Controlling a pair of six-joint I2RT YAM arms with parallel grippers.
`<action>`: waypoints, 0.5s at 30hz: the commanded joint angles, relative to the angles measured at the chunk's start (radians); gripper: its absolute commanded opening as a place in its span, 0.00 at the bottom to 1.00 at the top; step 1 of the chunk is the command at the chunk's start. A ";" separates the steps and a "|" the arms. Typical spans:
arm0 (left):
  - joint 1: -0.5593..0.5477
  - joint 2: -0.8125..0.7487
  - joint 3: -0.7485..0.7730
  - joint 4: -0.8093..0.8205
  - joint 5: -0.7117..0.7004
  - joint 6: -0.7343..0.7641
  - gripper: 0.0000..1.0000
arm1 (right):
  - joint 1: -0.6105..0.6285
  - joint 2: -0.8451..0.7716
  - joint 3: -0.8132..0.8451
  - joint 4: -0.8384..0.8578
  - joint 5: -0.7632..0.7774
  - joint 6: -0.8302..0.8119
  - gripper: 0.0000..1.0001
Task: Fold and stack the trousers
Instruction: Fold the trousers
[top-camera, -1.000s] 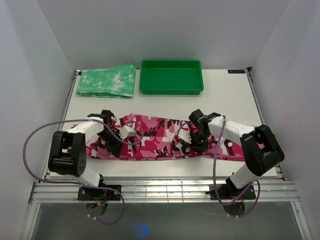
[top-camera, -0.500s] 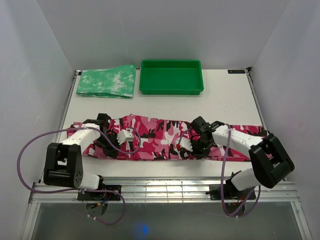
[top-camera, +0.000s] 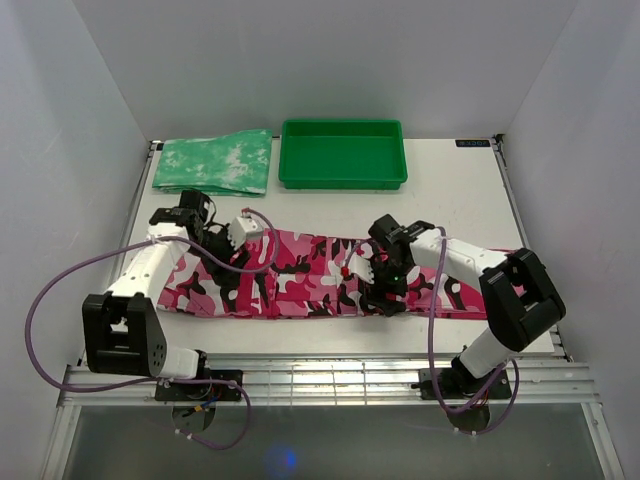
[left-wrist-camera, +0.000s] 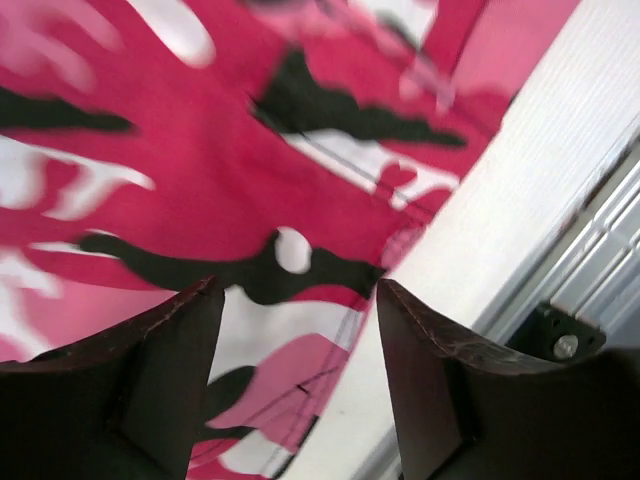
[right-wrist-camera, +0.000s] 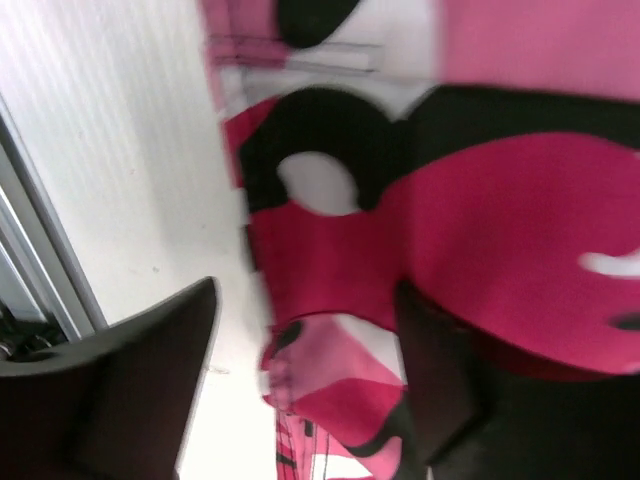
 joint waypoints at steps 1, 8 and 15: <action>0.004 -0.059 0.148 -0.047 0.174 -0.077 0.74 | -0.011 -0.007 0.127 0.003 -0.025 0.024 0.83; -0.010 0.082 0.092 0.233 0.068 -0.345 0.67 | -0.260 -0.106 0.286 -0.108 -0.123 0.121 0.91; -0.013 0.291 0.047 0.381 -0.116 -0.613 0.58 | -0.669 -0.057 0.343 -0.243 -0.070 0.150 0.85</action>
